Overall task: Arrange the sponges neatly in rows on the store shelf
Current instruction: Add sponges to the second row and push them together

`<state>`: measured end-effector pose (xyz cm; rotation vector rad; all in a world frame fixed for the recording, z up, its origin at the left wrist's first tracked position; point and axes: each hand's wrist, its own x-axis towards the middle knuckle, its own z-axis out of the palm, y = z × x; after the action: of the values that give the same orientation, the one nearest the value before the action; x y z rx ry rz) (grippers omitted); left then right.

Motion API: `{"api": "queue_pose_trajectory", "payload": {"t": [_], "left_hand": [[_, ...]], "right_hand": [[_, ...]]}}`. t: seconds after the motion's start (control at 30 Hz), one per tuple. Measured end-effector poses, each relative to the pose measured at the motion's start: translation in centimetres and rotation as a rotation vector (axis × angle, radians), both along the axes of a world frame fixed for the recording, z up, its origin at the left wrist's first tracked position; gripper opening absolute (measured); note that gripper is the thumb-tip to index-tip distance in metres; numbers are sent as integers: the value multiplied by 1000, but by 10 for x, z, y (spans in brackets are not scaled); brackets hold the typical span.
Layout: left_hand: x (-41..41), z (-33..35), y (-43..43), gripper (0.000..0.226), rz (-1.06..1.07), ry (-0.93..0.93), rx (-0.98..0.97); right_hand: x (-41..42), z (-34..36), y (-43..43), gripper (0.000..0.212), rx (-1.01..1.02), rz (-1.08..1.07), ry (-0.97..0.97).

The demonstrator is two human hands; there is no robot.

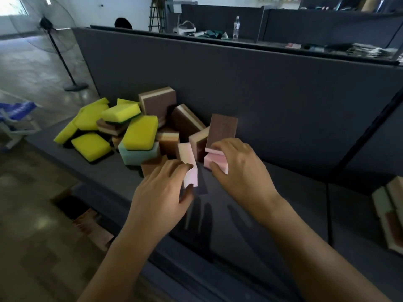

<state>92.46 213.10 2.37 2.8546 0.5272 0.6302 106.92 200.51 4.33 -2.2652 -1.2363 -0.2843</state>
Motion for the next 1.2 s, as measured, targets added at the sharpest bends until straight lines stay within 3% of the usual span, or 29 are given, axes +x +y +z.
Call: {"api": "queue_pose_trajectory", "payload": {"t": [0.3,0.5,0.7,0.87,1.0,1.2], "left_hand": [[23,-3,37,46,-98,56,22],[32,-7,74,47,-207,-9,31],[45,-14,95,79,-256,98,52],[59,-20,96,90,-313,152,86],[62,-17,84,77,-412,80,12],[67,-6,45,76,-572,37,-63]], "right_hand": [[27,-3,42,55,-68,-278,99],[36,-14,80,78,-20,-441,197],[29,-16,77,71,51,-429,236],[-3,-16,43,70,121,-476,221],[-22,-23,17,66,131,-553,203],[-40,-27,-29,64,164,-663,183]]}}
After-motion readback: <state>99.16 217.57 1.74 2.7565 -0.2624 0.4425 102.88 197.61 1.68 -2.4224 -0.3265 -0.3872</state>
